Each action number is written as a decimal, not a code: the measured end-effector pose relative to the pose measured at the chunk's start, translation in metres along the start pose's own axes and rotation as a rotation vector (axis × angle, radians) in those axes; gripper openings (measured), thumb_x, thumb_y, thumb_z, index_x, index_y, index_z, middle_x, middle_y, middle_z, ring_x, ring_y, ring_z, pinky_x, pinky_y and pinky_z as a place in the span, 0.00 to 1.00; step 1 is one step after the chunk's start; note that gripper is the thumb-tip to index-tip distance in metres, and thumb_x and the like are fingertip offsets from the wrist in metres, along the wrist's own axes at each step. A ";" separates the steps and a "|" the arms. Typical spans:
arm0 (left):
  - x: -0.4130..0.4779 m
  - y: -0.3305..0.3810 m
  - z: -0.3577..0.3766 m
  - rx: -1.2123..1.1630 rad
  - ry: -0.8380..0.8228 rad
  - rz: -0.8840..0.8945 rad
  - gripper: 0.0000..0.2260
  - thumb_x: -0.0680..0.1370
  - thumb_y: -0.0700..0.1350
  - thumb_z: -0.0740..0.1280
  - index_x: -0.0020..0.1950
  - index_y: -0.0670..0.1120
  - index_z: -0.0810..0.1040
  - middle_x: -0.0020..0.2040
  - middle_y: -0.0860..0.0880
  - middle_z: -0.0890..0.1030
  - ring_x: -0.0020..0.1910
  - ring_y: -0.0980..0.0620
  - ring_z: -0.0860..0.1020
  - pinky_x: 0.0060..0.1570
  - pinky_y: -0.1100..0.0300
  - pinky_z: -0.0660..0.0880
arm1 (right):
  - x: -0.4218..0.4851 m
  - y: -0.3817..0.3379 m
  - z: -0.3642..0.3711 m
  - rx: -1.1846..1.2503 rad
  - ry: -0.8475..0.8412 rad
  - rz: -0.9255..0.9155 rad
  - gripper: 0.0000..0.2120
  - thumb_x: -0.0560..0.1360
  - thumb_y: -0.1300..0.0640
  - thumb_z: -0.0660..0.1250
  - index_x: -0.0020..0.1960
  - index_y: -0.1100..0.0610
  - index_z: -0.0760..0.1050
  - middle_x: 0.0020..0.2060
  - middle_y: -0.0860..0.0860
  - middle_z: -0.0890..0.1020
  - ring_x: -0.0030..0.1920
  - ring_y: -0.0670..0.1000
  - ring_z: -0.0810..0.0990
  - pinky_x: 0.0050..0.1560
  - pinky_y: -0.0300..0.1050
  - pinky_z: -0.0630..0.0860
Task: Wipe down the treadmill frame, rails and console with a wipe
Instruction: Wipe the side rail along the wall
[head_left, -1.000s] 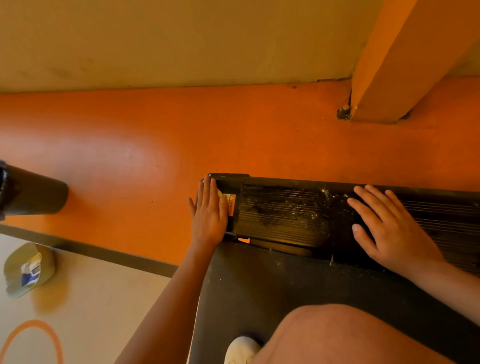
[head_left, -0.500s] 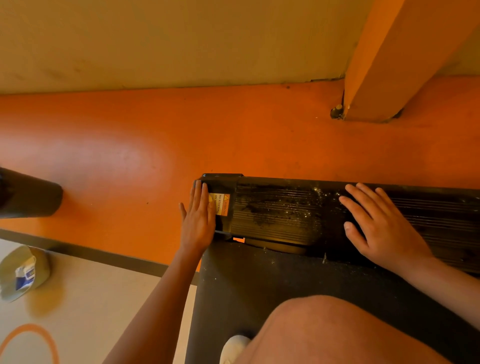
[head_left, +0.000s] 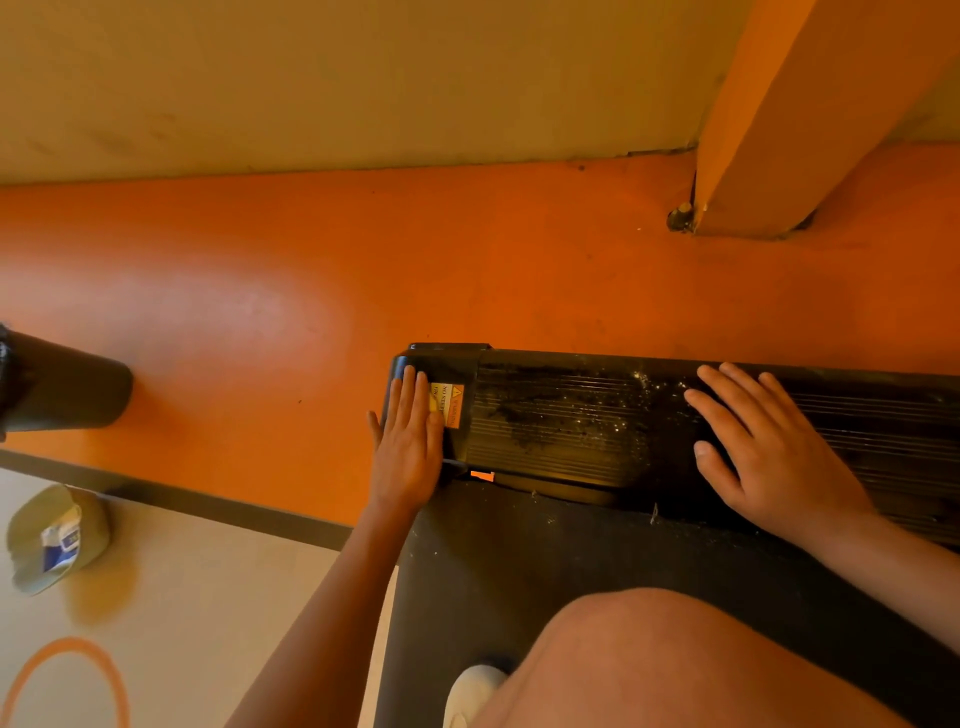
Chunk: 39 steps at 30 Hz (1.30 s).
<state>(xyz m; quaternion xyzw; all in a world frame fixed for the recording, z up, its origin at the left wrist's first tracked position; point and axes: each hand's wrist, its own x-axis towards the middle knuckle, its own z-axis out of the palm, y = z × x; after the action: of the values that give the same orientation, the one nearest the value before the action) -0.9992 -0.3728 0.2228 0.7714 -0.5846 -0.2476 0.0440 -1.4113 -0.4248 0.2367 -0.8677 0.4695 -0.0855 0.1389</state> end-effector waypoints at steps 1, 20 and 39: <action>0.003 -0.002 -0.001 0.007 -0.005 -0.005 0.26 0.85 0.59 0.40 0.81 0.55 0.39 0.81 0.58 0.36 0.79 0.59 0.34 0.77 0.45 0.33 | 0.000 0.000 0.000 0.002 0.002 -0.002 0.28 0.82 0.47 0.53 0.75 0.61 0.70 0.77 0.60 0.67 0.80 0.59 0.61 0.78 0.63 0.59; 0.041 0.016 0.000 0.059 0.031 -0.005 0.26 0.87 0.57 0.42 0.84 0.51 0.43 0.83 0.53 0.42 0.81 0.55 0.38 0.78 0.40 0.36 | 0.000 0.001 0.001 -0.004 -0.008 0.001 0.27 0.83 0.48 0.54 0.76 0.61 0.69 0.78 0.60 0.66 0.80 0.59 0.60 0.79 0.63 0.58; 0.066 0.006 -0.014 0.088 0.008 0.055 0.26 0.86 0.57 0.42 0.84 0.50 0.45 0.84 0.53 0.45 0.82 0.54 0.41 0.79 0.41 0.39 | 0.000 0.001 0.002 -0.008 -0.011 0.006 0.27 0.83 0.47 0.54 0.76 0.60 0.69 0.78 0.59 0.66 0.80 0.58 0.59 0.80 0.61 0.56</action>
<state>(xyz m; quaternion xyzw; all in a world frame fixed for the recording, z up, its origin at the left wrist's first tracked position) -0.9855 -0.4388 0.2154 0.7573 -0.6156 -0.2173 0.0191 -1.4114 -0.4248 0.2341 -0.8674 0.4715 -0.0787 0.1382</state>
